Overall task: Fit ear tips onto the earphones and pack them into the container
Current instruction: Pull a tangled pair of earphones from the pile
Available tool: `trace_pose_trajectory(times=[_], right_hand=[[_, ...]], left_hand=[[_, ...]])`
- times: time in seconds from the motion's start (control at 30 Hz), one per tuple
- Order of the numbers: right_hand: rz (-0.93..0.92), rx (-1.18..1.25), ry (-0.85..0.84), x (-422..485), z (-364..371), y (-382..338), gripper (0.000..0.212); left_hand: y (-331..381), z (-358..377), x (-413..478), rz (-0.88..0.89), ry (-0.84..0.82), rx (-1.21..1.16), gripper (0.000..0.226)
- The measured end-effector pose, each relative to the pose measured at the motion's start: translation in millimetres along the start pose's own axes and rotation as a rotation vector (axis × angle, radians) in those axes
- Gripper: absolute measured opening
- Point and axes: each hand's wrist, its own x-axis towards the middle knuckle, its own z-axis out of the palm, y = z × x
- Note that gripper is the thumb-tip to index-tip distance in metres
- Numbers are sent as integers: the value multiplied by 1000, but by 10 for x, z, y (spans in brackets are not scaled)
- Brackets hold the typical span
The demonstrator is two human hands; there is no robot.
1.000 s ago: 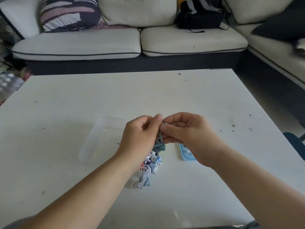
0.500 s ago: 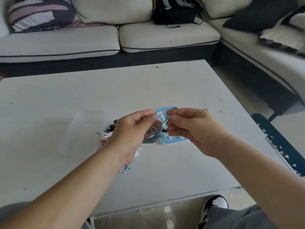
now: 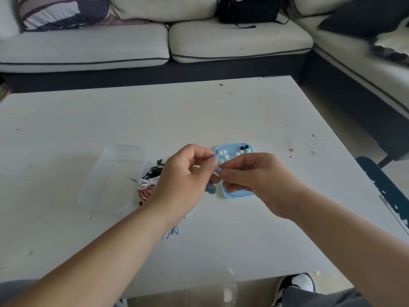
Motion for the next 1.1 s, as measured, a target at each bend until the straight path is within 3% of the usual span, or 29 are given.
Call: trace_pose_trajectory(times=[0.23,0.33,0.4,0.6,0.9,1.0,1.1], right_hand=[[-5,-115,58,84,15,2,2],[-30,-537,205,173,-164,115,11],[-36,-822,211,230,-226,255,18],[-22,-1083,156,391,-176,623,10],[-88,-1022,254,386,-83,506,19],[-102,-618,299,263,29,232,15],[-57,-152,237,142,143,-41,9]], left_hand=[[-87,-23,85,-22,6,58,1],[-134,-49,134,-73,8,59,4],[-161,-40,136,-92,1,68,6],[-163,15,74,-117,-24,42,5],[-178,-23,74,-134,-11,11,7],[-134,-41,105,-136,14,-12,9],[-62,-79,135,-140,25,-80,13]])
